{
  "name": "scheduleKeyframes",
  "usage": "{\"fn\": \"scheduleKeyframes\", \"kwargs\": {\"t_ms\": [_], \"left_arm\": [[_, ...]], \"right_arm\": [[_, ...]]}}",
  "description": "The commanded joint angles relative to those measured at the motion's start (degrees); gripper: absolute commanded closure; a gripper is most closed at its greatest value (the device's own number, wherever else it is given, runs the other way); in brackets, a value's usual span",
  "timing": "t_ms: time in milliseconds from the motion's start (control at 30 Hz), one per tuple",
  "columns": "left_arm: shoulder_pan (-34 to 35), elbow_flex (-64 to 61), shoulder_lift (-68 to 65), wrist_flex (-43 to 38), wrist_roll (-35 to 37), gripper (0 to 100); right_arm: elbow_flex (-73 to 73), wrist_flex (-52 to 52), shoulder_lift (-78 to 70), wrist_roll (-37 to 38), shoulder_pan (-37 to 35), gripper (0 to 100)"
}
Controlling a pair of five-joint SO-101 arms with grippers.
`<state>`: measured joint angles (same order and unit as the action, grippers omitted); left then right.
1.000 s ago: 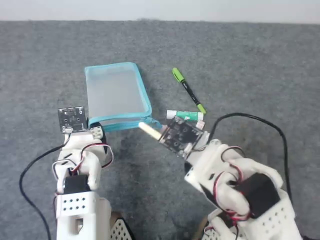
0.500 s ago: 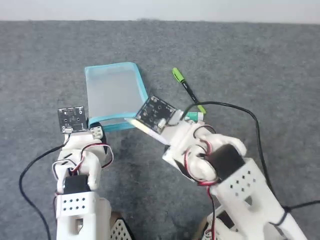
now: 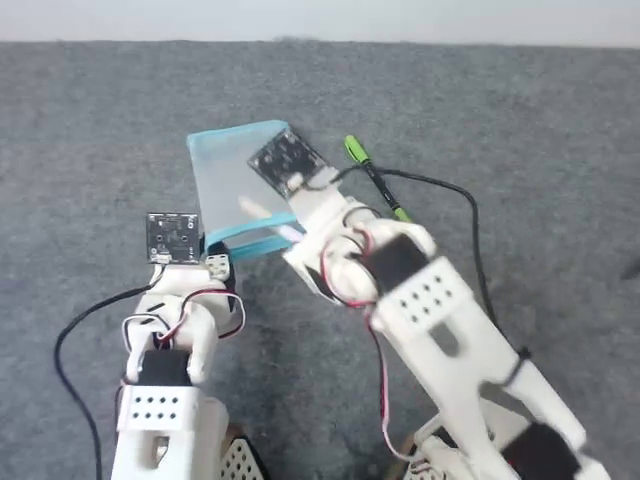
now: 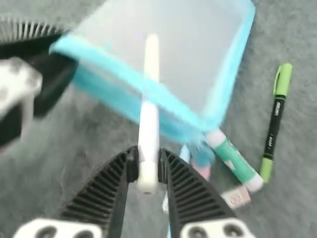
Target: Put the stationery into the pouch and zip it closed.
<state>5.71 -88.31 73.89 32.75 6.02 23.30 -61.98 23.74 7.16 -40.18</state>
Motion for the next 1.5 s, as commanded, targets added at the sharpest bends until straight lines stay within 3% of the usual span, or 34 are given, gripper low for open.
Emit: {"fn": "scheduleKeyframes", "kwargs": {"t_ms": [0,67,267,500,667,800,1033,1467], "left_arm": [[-1.41,3.91,-0.09,-1.93,-1.58,99],[-1.32,3.91,-0.09,-1.93,-1.58,99],[-1.05,3.91,-0.09,-2.11,-1.49,99],[-0.97,3.82,-0.09,-2.02,-1.58,99],[3.96,4.18,-0.09,-2.2,-1.32,99],[8.09,5.05,-0.09,-2.29,-1.32,99],[12.22,5.14,-0.09,-2.11,-1.32,99],[12.13,4.18,-0.09,-1.93,-1.67,99]], "right_arm": [[-4.92,5.67,-3.56,-3.34,-0.4,98.8],[-5.71,6.37,-6.11,-3.52,-0.48,97.6],[-5.98,6.29,-9.27,-2.99,-2.86,80.4],[-6.07,1.45,-0.4,1.93,-6.9,79.6],[-5.63,-7.08,11.65,3.08,2.68,79.7],[-2.99,-13.41,12.35,4.22,12.26,79.8],[-0.35,-11.47,1.63,12.04,21.23,79.8],[-17.93,6.29,-31.78,12.57,21.58,79.8]]}}
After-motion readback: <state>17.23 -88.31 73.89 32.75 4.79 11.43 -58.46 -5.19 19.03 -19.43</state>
